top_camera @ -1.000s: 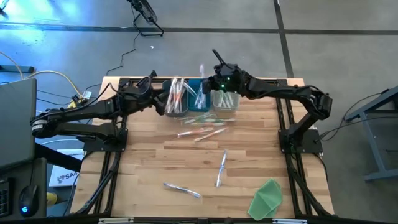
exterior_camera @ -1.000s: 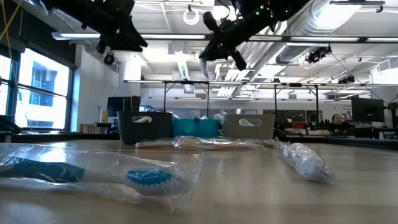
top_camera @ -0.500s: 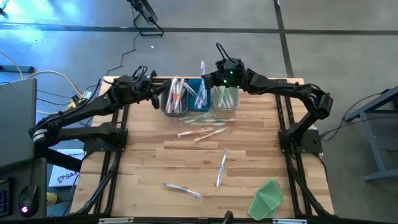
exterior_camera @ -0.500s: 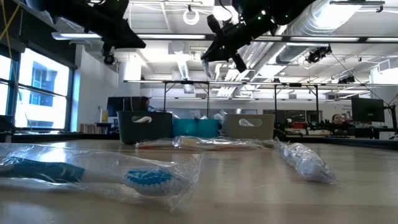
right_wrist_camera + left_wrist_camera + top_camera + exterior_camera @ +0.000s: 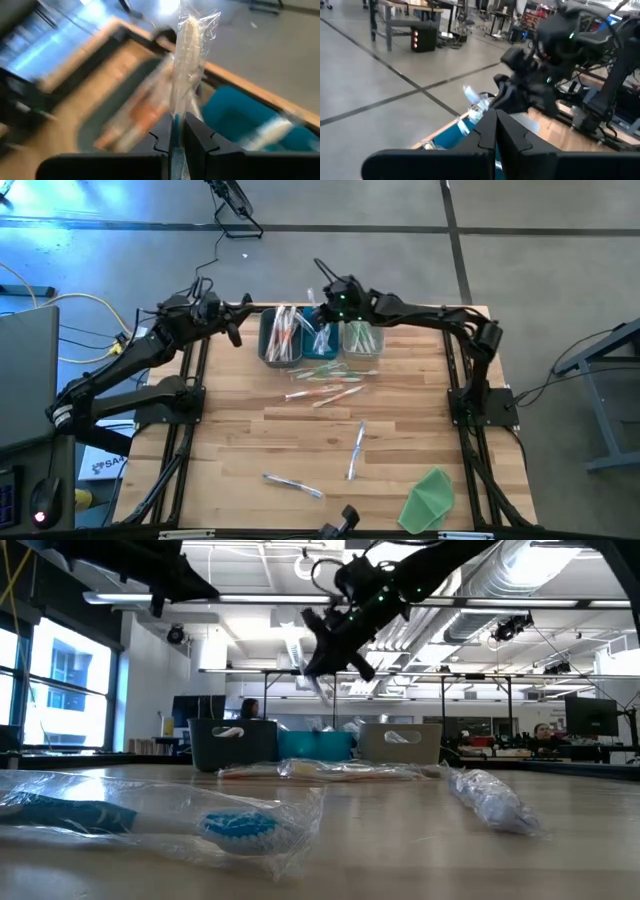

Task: Pick & Place Toothbrushes
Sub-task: Put the blue toothbrush into the blue bin

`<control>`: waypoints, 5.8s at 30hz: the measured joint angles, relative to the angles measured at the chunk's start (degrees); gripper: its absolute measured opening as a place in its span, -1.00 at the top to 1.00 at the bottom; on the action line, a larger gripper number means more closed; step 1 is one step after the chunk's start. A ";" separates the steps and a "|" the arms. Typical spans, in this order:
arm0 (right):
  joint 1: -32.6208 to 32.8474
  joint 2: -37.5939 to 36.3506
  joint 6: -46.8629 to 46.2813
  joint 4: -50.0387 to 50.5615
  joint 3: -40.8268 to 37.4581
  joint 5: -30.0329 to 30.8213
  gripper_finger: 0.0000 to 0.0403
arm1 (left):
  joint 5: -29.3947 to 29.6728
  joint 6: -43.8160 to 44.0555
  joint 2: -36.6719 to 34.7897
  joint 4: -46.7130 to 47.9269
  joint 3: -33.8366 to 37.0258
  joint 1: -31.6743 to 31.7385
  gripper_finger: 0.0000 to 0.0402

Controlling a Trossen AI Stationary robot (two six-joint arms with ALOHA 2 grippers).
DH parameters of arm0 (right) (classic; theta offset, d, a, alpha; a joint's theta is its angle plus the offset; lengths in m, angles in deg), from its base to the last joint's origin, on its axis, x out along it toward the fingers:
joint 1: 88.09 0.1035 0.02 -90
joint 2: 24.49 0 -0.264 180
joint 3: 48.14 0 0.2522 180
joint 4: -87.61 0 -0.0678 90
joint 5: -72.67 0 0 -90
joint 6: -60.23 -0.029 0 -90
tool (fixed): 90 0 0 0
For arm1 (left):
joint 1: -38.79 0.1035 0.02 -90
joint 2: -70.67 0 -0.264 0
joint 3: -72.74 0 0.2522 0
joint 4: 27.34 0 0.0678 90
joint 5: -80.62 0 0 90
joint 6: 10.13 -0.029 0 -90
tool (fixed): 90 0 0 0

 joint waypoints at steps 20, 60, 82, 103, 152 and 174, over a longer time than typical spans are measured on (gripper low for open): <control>0.06 4.24 9.42 -0.33 0.85 8.38 0.92 | 0.55 -0.18 -0.75 -0.02 0.00 1.01 1.00; 0.85 -3.82 15.40 1.95 0.90 8.58 0.38 | 0.97 0.02 -0.75 0.04 0.00 0.99 1.00; 0.83 -15.82 18.04 7.34 0.92 8.51 0.74 | 1.14 -0.03 -0.73 2.26 0.00 0.99 1.00; 7.98 -17.23 -2.19 23.41 0.92 3.92 0.98 | 1.12 -4.41 -0.23 2.69 0.00 0.99 1.00; 37.61 -11.07 -65.56 59.64 0.90 18.53 0.98 | 0.38 10.51 0.15 12.13 -0.02 0.88 1.00; 37.61 2.44 -68.59 59.58 0.90 3.68 0.44 | 0.39 9.94 0.15 12.11 -0.02 0.88 1.00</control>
